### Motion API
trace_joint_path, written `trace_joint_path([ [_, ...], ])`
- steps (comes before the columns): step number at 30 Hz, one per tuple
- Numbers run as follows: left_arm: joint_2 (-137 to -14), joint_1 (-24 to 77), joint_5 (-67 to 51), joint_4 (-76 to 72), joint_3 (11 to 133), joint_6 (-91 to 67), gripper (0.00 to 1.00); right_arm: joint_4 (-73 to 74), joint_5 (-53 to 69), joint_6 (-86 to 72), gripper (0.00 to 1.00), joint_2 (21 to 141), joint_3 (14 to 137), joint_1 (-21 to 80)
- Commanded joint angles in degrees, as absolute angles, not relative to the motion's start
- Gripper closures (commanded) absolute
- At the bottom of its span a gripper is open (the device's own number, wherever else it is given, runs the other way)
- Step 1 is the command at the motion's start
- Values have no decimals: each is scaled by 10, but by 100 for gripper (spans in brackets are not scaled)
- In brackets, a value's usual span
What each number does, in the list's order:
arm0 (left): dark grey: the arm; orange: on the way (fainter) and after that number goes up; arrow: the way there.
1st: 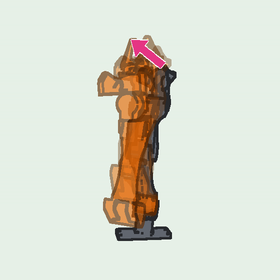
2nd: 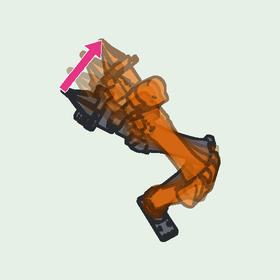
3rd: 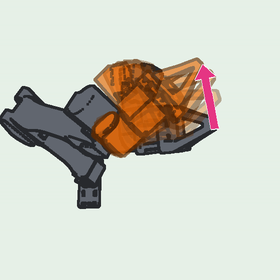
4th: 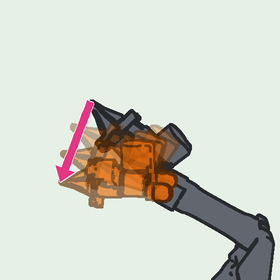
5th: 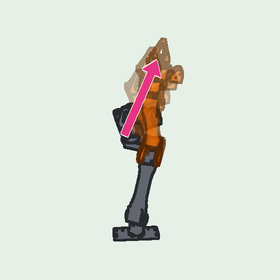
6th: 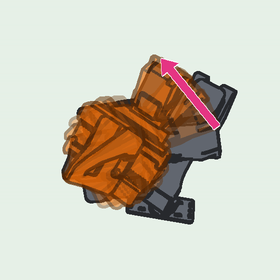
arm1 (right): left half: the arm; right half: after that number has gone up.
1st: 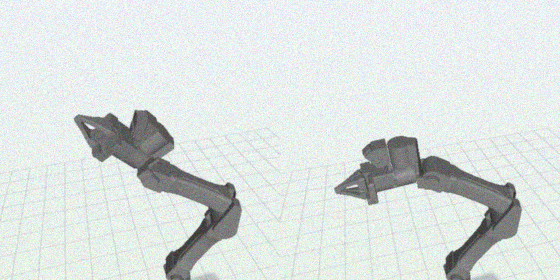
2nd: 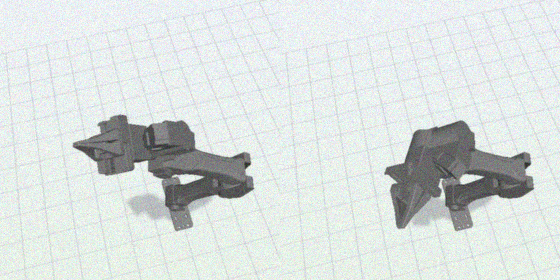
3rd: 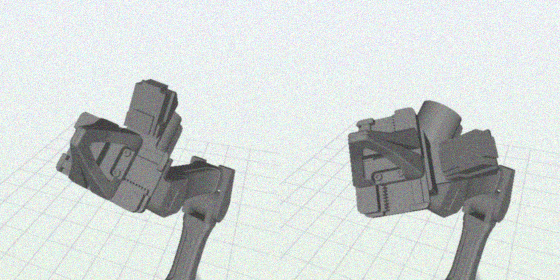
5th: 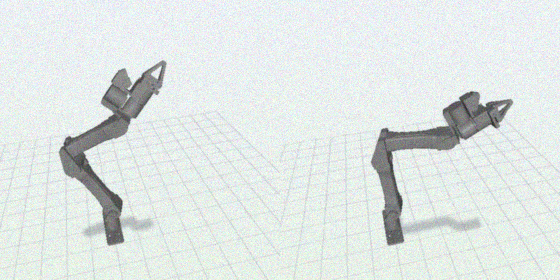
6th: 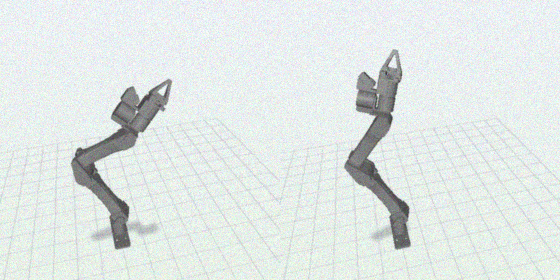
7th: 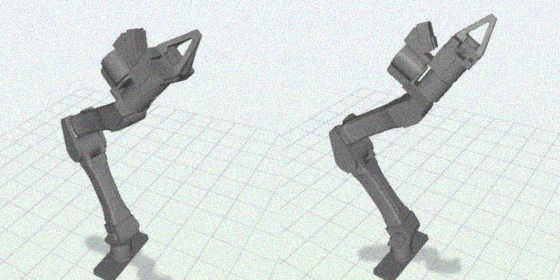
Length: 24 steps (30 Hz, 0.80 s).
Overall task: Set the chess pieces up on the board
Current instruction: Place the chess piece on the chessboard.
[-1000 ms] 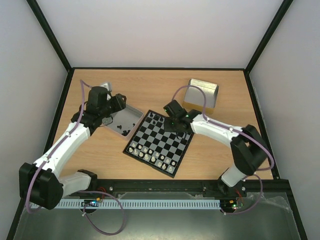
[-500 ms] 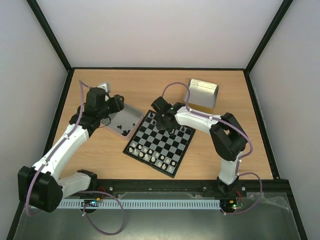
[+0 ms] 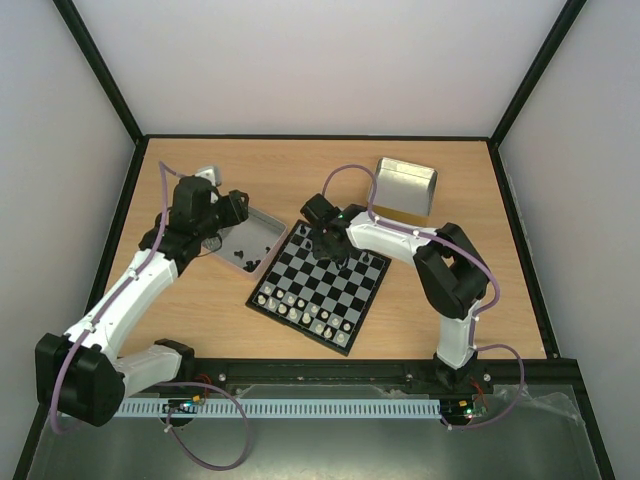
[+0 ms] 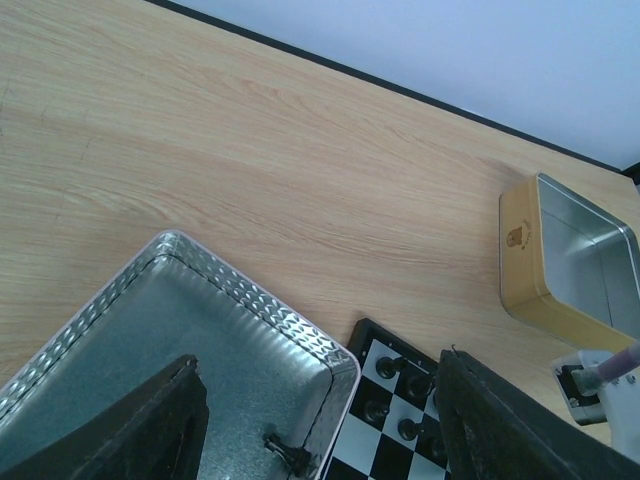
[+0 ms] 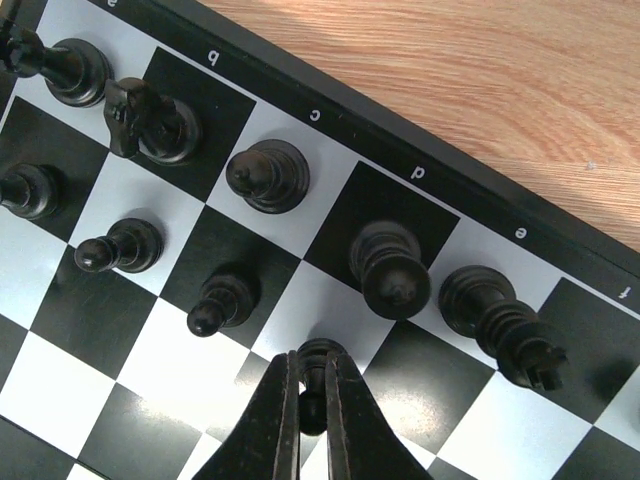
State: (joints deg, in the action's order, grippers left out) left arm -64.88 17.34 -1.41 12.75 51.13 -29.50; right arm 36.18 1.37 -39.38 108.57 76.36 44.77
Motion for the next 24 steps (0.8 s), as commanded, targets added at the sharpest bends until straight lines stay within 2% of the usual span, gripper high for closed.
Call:
trace_joint_path([
  [1,-641,175,-7,118,503,-288,35,372,-4,-389,96,1093,773,452],
  [4,-641,175,-7,118,502,-288,35,368,-6,-388,94,1095,773,453],
  [12,-642,175,-7,118,502,-290,34,366,-9,-385,83,1089,773,454],
  [24,-654,176,-12,118,498,-296,33,352,-23,-402,82,1039,750,454],
])
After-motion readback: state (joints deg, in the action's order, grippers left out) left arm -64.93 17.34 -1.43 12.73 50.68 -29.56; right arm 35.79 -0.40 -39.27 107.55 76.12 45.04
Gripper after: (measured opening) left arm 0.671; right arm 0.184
